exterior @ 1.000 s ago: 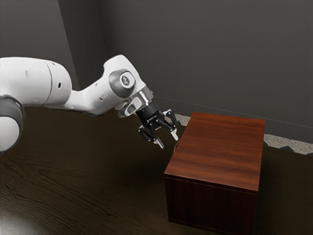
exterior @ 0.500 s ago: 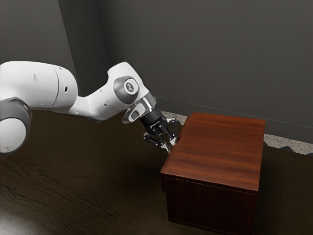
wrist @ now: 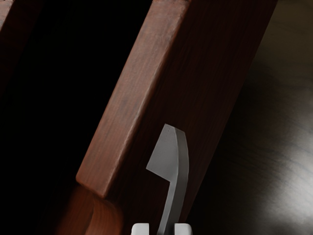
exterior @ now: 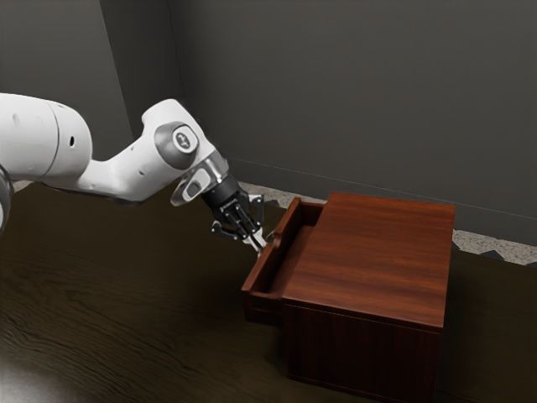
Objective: Pull the drawer handle with one arm to open the drawer
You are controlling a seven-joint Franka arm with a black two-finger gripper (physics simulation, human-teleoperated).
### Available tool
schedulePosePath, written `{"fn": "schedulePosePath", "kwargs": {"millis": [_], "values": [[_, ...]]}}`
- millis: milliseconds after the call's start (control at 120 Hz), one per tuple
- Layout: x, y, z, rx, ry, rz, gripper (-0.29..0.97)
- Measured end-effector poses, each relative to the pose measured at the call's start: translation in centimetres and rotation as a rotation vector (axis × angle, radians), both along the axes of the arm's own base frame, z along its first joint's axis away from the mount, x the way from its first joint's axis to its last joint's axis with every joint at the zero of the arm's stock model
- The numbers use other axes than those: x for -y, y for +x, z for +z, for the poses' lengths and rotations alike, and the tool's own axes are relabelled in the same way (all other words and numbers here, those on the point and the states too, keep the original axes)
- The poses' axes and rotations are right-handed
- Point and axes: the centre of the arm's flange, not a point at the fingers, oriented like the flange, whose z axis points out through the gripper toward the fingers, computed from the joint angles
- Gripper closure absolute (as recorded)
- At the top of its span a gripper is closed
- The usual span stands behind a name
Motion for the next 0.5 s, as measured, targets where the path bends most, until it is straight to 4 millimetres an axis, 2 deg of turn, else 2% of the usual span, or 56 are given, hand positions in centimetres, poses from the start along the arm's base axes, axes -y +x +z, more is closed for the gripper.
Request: {"fn": "schedulePosePath", "kwargs": {"millis": [200, 500], "values": [[-1.0, -1.3, -0.2, -0.018, 0.003, 0.016, 0.79], [-3.1, -1.2, -0.9, -0.016, 0.040, 0.034, 0.73]]}}
